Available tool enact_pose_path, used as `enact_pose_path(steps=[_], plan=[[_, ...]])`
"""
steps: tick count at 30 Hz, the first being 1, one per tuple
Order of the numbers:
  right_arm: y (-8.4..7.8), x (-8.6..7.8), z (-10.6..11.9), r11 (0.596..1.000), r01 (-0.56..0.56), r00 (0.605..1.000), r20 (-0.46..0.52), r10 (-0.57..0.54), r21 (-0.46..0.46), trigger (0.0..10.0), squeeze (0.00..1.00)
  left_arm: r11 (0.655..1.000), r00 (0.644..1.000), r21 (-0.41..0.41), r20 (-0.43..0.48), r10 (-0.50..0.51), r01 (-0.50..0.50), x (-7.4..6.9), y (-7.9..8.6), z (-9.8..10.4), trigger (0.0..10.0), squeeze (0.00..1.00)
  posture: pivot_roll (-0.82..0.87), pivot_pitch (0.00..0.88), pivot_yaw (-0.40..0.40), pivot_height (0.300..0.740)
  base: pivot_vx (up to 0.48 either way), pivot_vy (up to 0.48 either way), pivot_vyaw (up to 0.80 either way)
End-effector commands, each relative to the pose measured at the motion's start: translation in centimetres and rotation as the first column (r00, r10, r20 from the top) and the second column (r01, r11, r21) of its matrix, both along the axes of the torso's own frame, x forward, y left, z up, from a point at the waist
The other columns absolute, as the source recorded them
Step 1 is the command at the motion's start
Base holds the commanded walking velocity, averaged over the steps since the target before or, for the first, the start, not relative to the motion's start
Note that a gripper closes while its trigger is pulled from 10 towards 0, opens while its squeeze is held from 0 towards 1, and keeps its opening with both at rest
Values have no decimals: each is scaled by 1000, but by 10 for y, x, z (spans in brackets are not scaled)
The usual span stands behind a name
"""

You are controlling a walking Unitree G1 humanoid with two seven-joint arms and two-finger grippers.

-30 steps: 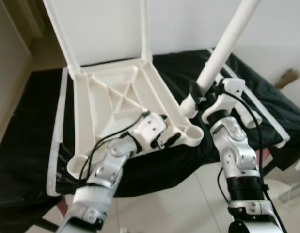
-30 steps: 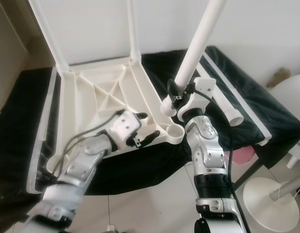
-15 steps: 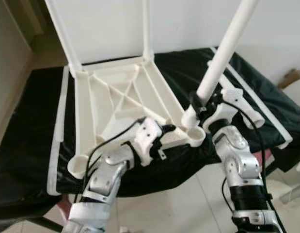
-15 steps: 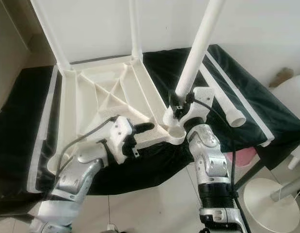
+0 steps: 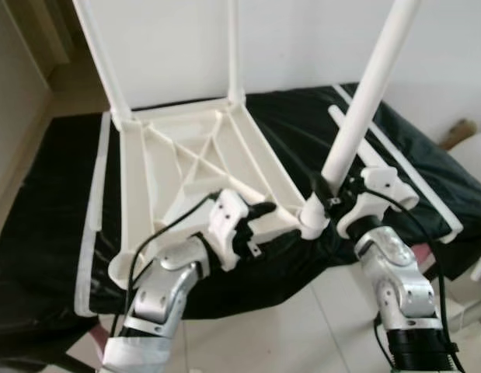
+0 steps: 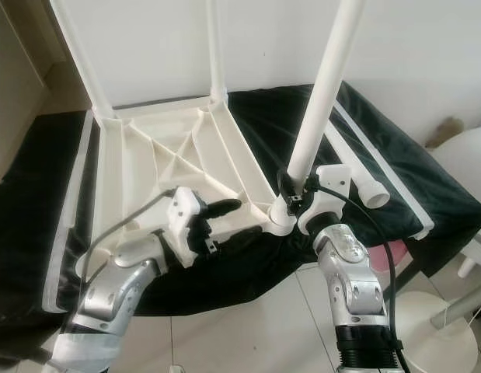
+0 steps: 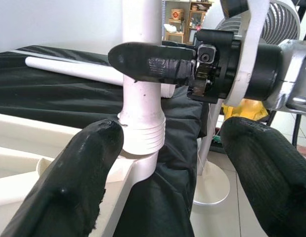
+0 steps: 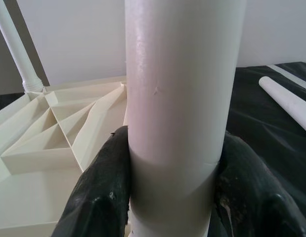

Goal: Building children table

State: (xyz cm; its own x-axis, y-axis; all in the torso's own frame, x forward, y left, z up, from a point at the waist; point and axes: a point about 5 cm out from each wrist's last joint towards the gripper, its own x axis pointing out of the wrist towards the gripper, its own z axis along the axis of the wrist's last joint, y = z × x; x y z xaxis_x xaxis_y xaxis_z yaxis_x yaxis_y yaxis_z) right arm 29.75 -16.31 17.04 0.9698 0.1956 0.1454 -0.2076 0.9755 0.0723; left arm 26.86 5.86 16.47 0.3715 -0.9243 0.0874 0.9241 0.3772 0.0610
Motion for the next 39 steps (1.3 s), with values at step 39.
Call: enact_pose_path(steps=[39], plan=[[12,-10,-46,958,-108,993,20,117,-266,10000,0,995,995,-34,30,98,-97,9,5,20,10000,0,28,0,10,740,0,0,0]])
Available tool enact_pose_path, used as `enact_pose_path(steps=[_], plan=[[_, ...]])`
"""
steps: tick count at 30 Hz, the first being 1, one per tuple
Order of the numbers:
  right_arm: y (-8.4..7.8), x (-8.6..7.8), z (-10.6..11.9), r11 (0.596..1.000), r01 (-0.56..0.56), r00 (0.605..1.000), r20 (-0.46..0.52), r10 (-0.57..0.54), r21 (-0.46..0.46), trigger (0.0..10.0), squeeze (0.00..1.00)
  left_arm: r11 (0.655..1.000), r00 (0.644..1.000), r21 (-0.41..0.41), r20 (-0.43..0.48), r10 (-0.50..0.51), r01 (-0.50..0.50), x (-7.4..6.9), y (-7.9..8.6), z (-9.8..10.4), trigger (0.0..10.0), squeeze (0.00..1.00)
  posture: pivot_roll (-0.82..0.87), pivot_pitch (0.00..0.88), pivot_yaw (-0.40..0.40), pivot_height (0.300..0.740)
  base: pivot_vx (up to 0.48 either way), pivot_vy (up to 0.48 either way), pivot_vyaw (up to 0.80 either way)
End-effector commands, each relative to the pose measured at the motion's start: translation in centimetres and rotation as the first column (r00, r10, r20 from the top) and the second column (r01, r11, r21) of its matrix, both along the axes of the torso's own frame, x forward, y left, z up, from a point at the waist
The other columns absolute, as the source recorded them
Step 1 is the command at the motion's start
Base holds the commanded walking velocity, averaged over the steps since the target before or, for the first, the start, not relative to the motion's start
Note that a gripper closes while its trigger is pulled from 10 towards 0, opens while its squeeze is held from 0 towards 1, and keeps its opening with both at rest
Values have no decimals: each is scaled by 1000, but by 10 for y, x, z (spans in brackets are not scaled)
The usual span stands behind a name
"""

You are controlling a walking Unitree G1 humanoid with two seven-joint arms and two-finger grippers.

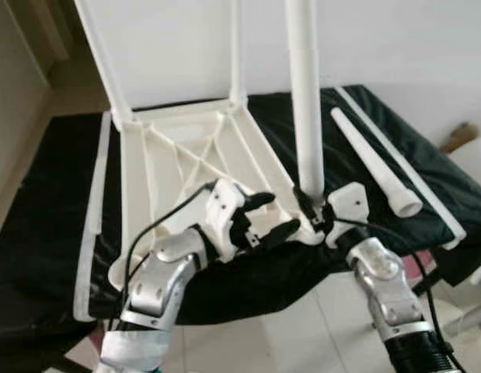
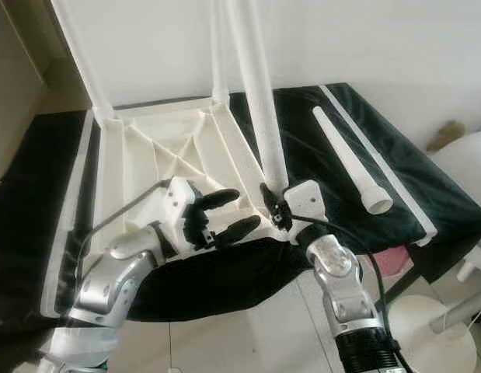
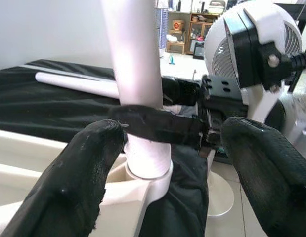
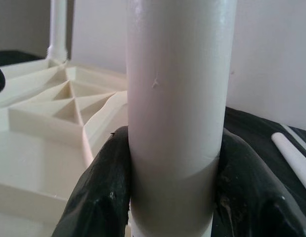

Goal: Building children table

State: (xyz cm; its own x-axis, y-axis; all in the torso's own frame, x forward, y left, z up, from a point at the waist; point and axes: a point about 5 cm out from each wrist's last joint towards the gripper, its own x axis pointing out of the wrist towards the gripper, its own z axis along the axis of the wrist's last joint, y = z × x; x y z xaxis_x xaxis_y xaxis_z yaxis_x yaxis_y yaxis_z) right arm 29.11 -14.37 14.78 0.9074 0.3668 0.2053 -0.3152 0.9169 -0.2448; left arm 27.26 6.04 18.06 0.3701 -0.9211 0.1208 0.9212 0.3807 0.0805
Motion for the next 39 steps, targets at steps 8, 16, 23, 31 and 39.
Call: enact_pose_path(steps=[8,16,23,31,39], plan=[[-15,-8,-29,989,67,993,-103,-54,129,10000,0,995,995,-11,5,103,-103,5,6,6,10000,0,35,0,8,740,0,0,0],[-24,-9,-34,975,117,989,-109,-98,191,10000,0,994,994,-11,6,108,-108,5,7,8,10000,0,37,0,11,740,0,0,0],[-31,-8,-44,966,170,977,-160,-140,195,10000,0,995,995,-10,5,104,-104,4,8,9,10000,0,40,0,18,740,0,0,0],[-27,-3,-49,962,171,966,-231,-120,215,10000,0,995,995,-9,5,103,-103,4,8,9,10000,0,39,0,20,740,0,0,0],[-24,4,-49,955,197,946,-299,-126,222,10000,0,994,994,-10,5,106,-106,4,9,10,10000,0,41,1,16,740,0,0,0]])
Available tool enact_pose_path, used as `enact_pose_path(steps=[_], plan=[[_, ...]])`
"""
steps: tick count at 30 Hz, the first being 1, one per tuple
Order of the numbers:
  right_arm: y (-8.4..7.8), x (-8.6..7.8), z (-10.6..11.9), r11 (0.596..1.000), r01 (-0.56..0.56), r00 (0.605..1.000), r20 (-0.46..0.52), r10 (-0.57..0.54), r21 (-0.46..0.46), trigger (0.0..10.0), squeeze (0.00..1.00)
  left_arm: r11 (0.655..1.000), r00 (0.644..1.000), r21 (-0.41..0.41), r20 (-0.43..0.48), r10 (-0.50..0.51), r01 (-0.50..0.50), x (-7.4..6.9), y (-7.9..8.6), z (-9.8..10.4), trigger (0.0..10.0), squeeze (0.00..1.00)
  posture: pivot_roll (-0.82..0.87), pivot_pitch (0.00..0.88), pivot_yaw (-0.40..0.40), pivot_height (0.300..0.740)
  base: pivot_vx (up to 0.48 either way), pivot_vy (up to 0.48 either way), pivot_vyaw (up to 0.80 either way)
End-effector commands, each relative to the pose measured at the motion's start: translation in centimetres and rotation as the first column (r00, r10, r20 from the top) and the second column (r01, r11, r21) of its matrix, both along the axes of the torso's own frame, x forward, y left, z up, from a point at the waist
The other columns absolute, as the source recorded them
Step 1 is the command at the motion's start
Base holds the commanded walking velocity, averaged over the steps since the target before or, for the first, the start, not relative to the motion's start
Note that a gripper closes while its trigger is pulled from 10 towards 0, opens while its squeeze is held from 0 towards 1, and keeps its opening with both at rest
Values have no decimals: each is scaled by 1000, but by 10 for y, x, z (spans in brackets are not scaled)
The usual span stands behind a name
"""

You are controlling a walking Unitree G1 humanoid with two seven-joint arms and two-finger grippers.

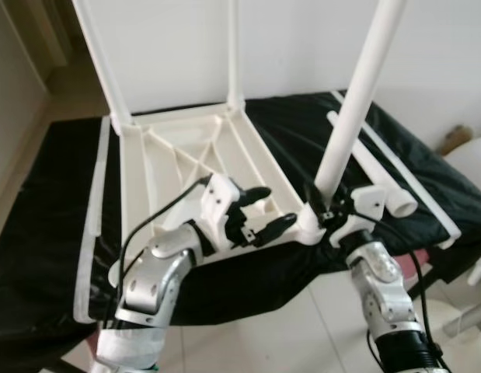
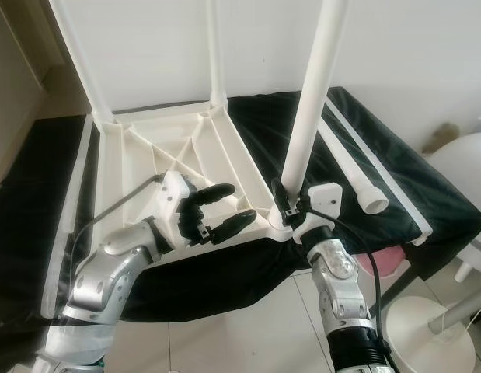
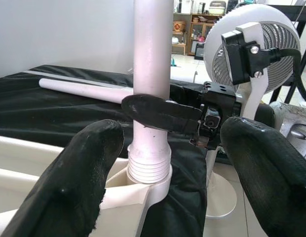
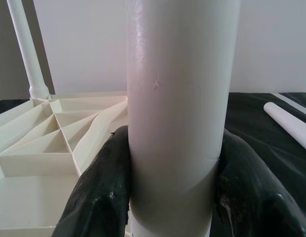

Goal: Building children table

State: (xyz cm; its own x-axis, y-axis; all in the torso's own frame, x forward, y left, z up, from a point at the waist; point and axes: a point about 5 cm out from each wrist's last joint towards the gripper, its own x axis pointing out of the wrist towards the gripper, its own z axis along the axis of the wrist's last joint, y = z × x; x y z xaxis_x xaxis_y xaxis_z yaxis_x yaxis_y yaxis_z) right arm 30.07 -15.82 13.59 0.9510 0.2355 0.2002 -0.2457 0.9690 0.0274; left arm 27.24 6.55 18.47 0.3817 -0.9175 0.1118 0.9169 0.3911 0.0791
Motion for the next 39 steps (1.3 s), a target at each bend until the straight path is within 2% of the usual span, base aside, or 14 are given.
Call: enact_pose_path(steps=[1,10,12,15,16,17,19,21,29,35,39], plan=[[-10,-6,-37,998,56,977,-204,-56,-6,10000,0,995,995,-18,10,94,-94,5,4,6,10000,0,41,1,16,740,0,0,0],[-5,-8,-38,997,60,980,-186,-69,-56,10000,0,995,995,-21,8,97,-97,4,4,6,10000,0,45,1,12,740,0,0,0],[-7,-9,-38,989,129,975,-175,-140,-70,10000,0,995,995,-22,8,98,-98,4,4,7,10000,0,45,3,12,740,0,0,0],[-8,-9,-37,985,154,971,-171,-164,-72,10000,0,995,995,-23,8,99,-98,5,5,7,10000,0,45,3,12,740,0,0,0],[-13,-8,-37,964,255,950,-168,-263,-68,10000,0,995,995,-24,8,98,-97,5,5,7,10000,0,45,1,14,740,0,0,0],[-13,-8,-37,964,255,950,-168,-263,-68,10000,0,995,995,-24,8,98,-97,5,5,7,10000,0,45,1,14,740,0,0,0],[-20,-8,-37,927,372,911,-171,-376,-52,10000,0,995,995,-25,9,96,-96,5,4,8,10000,0,46,0,14,740,0,0,0],[-23,-8,-35,899,437,885,-159,-438,-42,10000,0,995,995,-26,10,95,-95,5,4,8,10000,0,47,0,15,740,0,0,0],[-19,-9,-35,854,520,841,-183,-510,10,10000,0,996,996,-26,12,90,-90,5,4,9,10000,0,50,0,14,740,0,0,0],[-21,-9,-39,784,620,768,-234,-596,35,10000,0,996,996,-27,16,85,-85,5,4,10,10000,0,54,0,10,740,0,0,0],[-22,-8,-41,760,646,746,-272,-608,74,10000,0,996,997,-28,17,81,-81,4,3,10,10000,0,58,0,8,740,0,0,0]])
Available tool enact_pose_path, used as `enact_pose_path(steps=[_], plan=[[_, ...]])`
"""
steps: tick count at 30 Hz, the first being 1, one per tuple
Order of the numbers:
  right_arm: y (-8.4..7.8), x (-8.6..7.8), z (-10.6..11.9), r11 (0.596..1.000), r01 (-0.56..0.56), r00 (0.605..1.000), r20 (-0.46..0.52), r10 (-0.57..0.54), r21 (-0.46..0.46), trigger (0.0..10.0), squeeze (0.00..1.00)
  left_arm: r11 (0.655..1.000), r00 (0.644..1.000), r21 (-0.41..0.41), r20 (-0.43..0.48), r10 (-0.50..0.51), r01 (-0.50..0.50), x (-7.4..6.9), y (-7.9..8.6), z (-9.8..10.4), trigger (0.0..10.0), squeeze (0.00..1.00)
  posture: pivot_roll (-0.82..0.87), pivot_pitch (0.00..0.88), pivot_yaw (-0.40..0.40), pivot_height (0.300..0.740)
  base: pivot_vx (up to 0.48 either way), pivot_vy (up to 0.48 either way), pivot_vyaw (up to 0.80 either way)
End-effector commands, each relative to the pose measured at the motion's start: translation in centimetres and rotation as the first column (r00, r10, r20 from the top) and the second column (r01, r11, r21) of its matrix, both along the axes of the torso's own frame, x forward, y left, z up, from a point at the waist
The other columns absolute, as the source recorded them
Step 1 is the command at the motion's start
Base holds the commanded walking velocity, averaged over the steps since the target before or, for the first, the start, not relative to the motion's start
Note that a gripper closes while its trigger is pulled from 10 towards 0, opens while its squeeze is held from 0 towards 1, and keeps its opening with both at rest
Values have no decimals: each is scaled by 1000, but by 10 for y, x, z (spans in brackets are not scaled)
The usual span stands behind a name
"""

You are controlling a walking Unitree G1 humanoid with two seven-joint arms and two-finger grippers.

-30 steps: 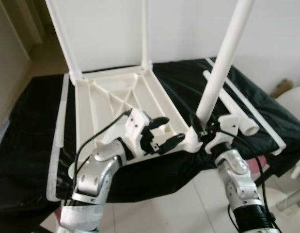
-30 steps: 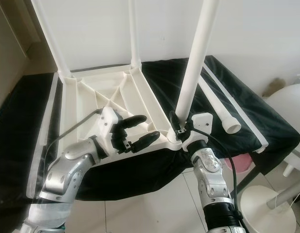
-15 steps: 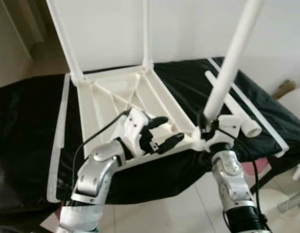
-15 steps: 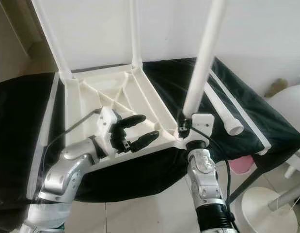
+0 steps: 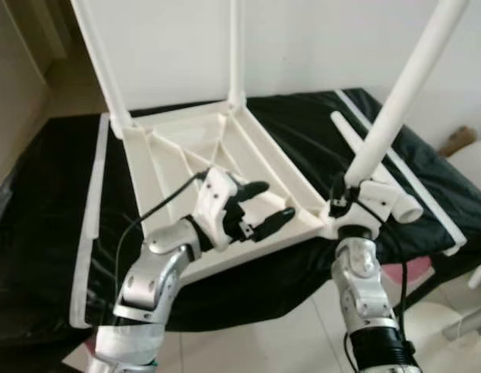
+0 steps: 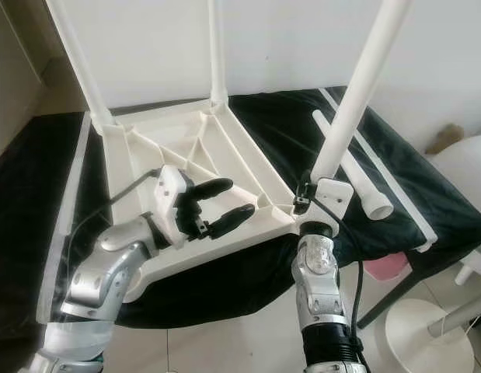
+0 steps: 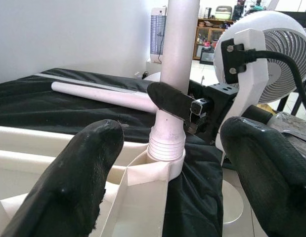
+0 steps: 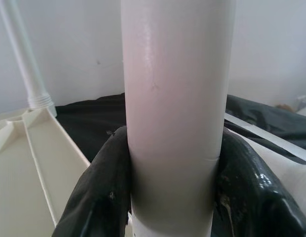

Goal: Building children table

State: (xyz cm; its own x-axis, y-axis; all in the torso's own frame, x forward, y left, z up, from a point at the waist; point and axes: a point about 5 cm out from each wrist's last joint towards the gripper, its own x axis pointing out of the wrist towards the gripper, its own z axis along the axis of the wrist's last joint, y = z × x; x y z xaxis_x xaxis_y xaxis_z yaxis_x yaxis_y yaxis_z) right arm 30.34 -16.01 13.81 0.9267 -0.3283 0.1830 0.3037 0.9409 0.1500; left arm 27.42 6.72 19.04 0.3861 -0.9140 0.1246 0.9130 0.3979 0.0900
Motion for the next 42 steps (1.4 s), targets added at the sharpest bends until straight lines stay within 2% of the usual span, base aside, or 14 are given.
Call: enact_pose_path(steps=[1,10,11,17,25,26,32,34,36,38,39,40,41,42], plan=[[-20,-11,-43,988,130,971,-214,-108,89,10000,0,997,997,-21,2,74,-74,3,1,5,10000,0,58,0,8,740,0,0,0],[-16,-8,-38,992,95,981,-178,-80,78,10000,0,997,998,-27,2,70,-70,2,1,5,10000,0,60,0,4,740,0,0,0],[-16,-7,-35,994,81,985,-158,-69,72,10000,1000,997,998,-27,2,69,-68,1,1,5,10000,0,60,0,4,740,0,0,0],[-21,0,-18,1000,0,998,-62,1,14,10000,1000,997,998,-33,1,63,-63,1,0,5,10000,0,58,0,3,740,0,0,0],[-25,11,-12,990,-141,988,-62,141,4,10000,1000,998,998,-35,5,59,-59,1,-1,6,10000,0,58,0,3,740,0,0,0],[-26,15,-8,981,-194,979,-59,193,-18,10000,0,998,998,-34,6,58,-58,1,-1,6,10000,0,50,0,9,740,0,0,0],[-35,24,3,947,-313,950,-50,310,-76,10000,0,998,999,-33,7,52,-52,2,-2,7,10000,0,40,0,13,740,0,0,0],[-39,28,9,918,-381,925,-56,377,-113,10000,0,998,999,-32,8,49,-48,2,-3,7,10000,0,37,0,15,740,0,0,0],[-43,33,16,841,-515,857,-95,506,-168,10000,0,998,999,-32,12,45,-45,3,-3,8,10000,0,40,0,13,740,0,0,0],[-43,33,16,841,-515,857,-95,506,-168,10000,0,998,999,-32,12,45,-45,3,-3,8,10000,0,40,0,13,740,0,0,0],[-44,33,17,791,-580,815,-128,565,-195,10000,0,998,999,-32,15,46,-45,3,-3,8,10000,0,42,0,12,740,0,0,0],[-44,33,17,791,-580,815,-128,565,-195,10000,0,998,999,-32,15,46,-45,3,-3,8,10000,0,42,0,12,740,0,0,0],[-48,34,17,747,-636,772,-165,614,-195,5725,0,998,999,-34,20,49,-48,3,-2,10,10000,0,47,0,8,740,0,0,0],[-48,34,17,747,-636,772,-165,614,-195,5725,0,998,999,-34,20,49,-48,3,-2,10,10000,0,47,0,8,740,0,0,0]])
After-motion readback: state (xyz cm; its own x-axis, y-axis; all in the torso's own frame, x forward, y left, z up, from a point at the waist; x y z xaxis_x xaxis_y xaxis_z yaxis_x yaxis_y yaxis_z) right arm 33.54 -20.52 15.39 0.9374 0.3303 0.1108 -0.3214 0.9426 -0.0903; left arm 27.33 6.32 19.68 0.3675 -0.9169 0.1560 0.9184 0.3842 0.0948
